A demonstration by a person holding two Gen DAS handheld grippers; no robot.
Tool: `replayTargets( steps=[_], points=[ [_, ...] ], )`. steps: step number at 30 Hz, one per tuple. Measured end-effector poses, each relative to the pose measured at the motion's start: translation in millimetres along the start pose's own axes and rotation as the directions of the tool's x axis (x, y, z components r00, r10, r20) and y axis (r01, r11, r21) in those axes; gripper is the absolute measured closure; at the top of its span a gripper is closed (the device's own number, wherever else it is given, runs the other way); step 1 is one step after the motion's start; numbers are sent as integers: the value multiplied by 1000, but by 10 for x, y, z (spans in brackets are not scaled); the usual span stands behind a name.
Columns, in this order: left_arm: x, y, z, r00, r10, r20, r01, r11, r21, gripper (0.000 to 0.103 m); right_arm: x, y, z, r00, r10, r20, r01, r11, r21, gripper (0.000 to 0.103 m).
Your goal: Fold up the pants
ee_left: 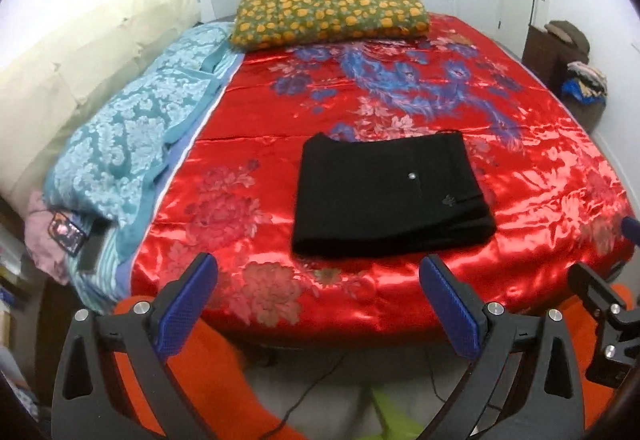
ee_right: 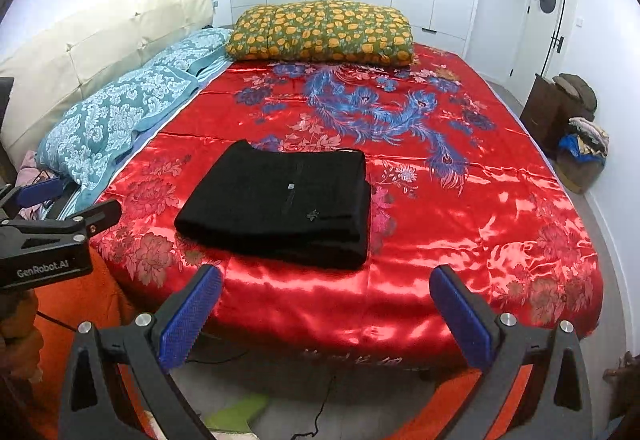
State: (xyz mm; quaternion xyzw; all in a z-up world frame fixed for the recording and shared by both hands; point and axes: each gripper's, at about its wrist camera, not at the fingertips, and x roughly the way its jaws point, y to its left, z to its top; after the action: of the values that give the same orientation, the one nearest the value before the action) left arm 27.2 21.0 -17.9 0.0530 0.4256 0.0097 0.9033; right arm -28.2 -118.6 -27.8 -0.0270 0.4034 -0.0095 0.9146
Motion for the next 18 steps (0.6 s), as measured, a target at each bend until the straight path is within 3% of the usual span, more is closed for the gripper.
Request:
replayTargets(
  steps=[18],
  points=[
    [-86, 1, -46, 998, -50, -45, 50, 999, -8, 2, -155, 188, 142, 999, -42, 8, 42, 999, -24, 0]
  ],
)
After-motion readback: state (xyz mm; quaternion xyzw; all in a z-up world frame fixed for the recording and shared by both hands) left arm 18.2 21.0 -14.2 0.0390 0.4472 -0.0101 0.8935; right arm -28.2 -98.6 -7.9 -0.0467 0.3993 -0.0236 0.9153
